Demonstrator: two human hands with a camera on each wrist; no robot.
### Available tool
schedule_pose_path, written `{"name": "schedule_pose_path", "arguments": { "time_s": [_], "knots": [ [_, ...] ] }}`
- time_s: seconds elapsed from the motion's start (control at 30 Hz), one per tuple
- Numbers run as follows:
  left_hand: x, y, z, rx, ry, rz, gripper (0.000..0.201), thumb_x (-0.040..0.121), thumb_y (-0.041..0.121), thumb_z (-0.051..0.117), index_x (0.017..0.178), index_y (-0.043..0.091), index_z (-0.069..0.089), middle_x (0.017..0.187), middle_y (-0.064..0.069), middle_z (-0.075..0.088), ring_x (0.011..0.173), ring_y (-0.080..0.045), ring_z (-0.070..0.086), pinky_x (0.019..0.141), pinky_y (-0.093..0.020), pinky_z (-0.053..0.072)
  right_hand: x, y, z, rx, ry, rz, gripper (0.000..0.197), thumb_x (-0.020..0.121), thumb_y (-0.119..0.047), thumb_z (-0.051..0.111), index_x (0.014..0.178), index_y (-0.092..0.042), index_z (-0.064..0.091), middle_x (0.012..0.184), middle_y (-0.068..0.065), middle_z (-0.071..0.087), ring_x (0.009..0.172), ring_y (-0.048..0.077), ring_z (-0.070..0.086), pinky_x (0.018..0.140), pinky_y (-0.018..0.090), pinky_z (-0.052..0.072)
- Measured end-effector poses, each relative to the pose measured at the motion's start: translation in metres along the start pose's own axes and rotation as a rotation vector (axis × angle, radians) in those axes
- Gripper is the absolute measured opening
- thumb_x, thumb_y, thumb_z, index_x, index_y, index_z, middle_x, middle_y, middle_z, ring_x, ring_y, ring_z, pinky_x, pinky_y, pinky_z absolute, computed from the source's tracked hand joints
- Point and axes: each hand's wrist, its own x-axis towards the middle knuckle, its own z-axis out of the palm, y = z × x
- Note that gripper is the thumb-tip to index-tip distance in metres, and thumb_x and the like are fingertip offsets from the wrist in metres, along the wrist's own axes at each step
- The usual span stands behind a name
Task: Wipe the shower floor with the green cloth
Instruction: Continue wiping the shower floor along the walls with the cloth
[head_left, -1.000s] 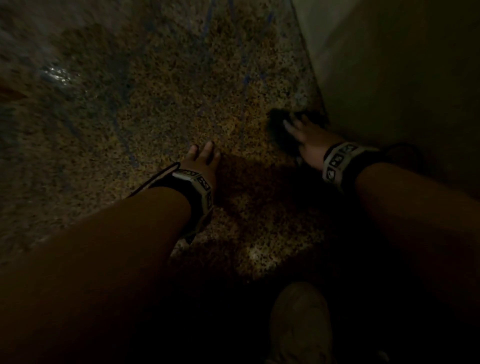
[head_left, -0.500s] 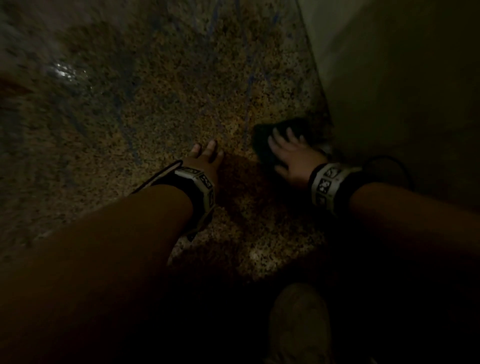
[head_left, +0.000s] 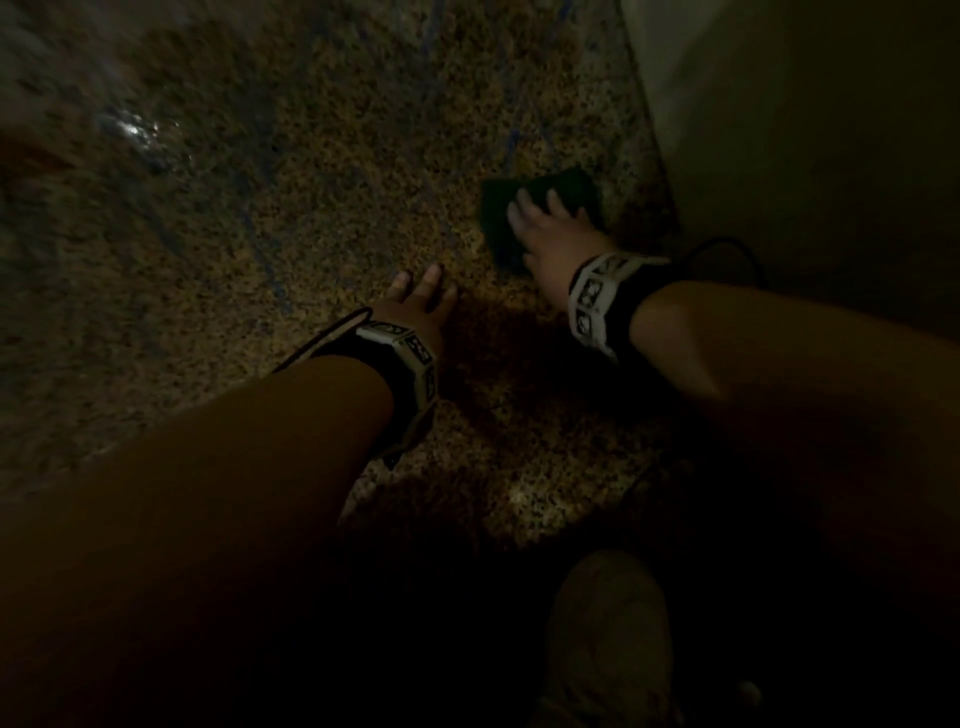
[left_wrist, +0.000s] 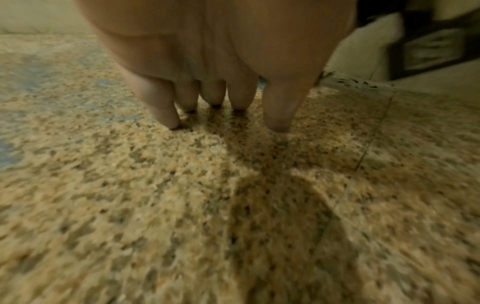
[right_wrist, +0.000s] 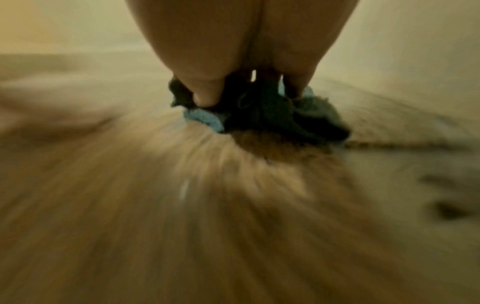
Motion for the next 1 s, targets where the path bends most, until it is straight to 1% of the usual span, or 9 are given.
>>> {"name": "schedule_pose_path", "arguments": {
  "time_s": [0.13, 0.2, 0.37, 0.43, 0.5, 0.6, 0.73, 0.87, 1.0],
  "knots": [
    [-0.004, -0.003, -0.001, 0.013, -0.025, 0.024, 0.088, 0.094, 0.042, 0.051, 0.149, 0.028, -0.017, 0.153, 0.003, -0.03, 0.144, -0.026, -0.015, 0.115, -0.048, 0.018, -0.03, -0.012, 0.035, -0.171, -0.08, -0.151, 0.059, 0.104, -0.018, 0.027, 0.151, -0.017, -0.007, 0.158, 0.001, -0.017, 0.145, 0.03, -0.01, 0.115, 0.049, 0.007],
    [-0.008, -0.012, 0.005, 0.047, -0.019, 0.036, 0.086, 0.095, 0.038, 0.051, 0.149, 0.03, -0.016, 0.153, 0.003, -0.03, 0.144, -0.026, -0.015, 0.115, -0.046, 0.019, -0.035, -0.013, 0.039, -0.145, -0.098, -0.167, 0.058, 0.104, -0.018, 0.026, 0.151, -0.019, -0.008, 0.158, -0.001, -0.018, 0.145, 0.029, -0.012, 0.115, 0.048, 0.005],
    [-0.013, -0.031, 0.023, 0.102, -0.06, 0.007, 0.101, 0.089, 0.031, 0.063, 0.143, 0.042, -0.021, 0.149, 0.005, -0.037, 0.144, -0.025, -0.018, 0.112, -0.048, 0.025, -0.012, -0.013, 0.019, -0.105, -0.065, -0.152, 0.058, 0.104, -0.014, 0.026, 0.151, -0.02, -0.008, 0.158, -0.003, -0.017, 0.145, 0.027, -0.011, 0.116, 0.047, 0.006],
    [-0.014, -0.03, 0.023, 0.09, -0.047, 0.003, 0.093, 0.093, 0.035, 0.057, 0.144, 0.04, -0.02, 0.15, 0.005, -0.036, 0.144, -0.025, -0.017, 0.112, -0.049, 0.026, 0.003, -0.023, 0.004, -0.024, -0.029, -0.106, 0.058, 0.104, -0.011, 0.026, 0.152, -0.02, -0.006, 0.158, -0.002, -0.016, 0.145, 0.028, -0.011, 0.116, 0.047, 0.005],
    [-0.017, -0.026, 0.022, 0.074, -0.029, 0.006, 0.085, 0.096, 0.037, 0.05, 0.147, 0.037, -0.018, 0.151, 0.004, -0.033, 0.144, -0.025, -0.015, 0.112, -0.045, 0.027, 0.014, -0.036, -0.012, 0.053, -0.011, -0.045, 0.058, 0.104, -0.01, 0.027, 0.152, -0.019, -0.005, 0.158, -0.001, -0.016, 0.145, 0.029, -0.011, 0.115, 0.048, 0.003],
    [-0.019, -0.03, 0.027, 0.077, -0.006, 0.008, 0.084, 0.096, 0.04, 0.049, 0.147, 0.037, -0.017, 0.152, 0.004, -0.031, 0.145, -0.024, -0.013, 0.11, -0.043, 0.028, 0.019, -0.046, -0.021, 0.059, -0.026, 0.02, 0.06, 0.104, -0.012, 0.031, 0.152, -0.018, -0.005, 0.158, 0.0, -0.015, 0.145, 0.029, -0.01, 0.115, 0.049, 0.005],
    [-0.026, -0.051, 0.043, 0.109, -0.03, 0.004, 0.091, 0.093, 0.039, 0.055, 0.146, 0.037, -0.02, 0.151, 0.004, -0.033, 0.144, -0.026, -0.015, 0.111, -0.045, 0.026, -0.001, -0.05, 0.007, -0.057, -0.043, -0.064, 0.057, 0.104, -0.016, 0.026, 0.152, -0.017, -0.004, 0.159, -0.001, -0.014, 0.146, 0.028, -0.009, 0.115, 0.048, 0.007],
    [-0.032, -0.078, 0.054, 0.168, 0.069, 0.065, 0.081, 0.098, 0.039, 0.045, 0.145, 0.035, -0.02, 0.152, 0.001, -0.031, 0.144, -0.026, -0.015, 0.112, -0.043, 0.023, -0.027, -0.062, 0.045, -0.163, -0.068, -0.184, 0.062, 0.103, -0.016, 0.03, 0.151, -0.017, -0.009, 0.158, -0.001, -0.019, 0.145, 0.027, -0.013, 0.116, 0.045, 0.004],
    [-0.044, -0.103, 0.063, 0.222, 0.095, 0.056, 0.079, 0.099, 0.034, 0.044, 0.147, 0.032, -0.019, 0.153, 0.0, -0.03, 0.144, -0.028, -0.015, 0.114, -0.041, 0.024, -0.03, -0.066, 0.041, -0.115, -0.073, -0.171, 0.067, 0.101, -0.008, 0.033, 0.151, -0.019, -0.011, 0.156, -0.003, -0.023, 0.145, 0.026, -0.016, 0.117, 0.043, 0.002]
  ]
}}
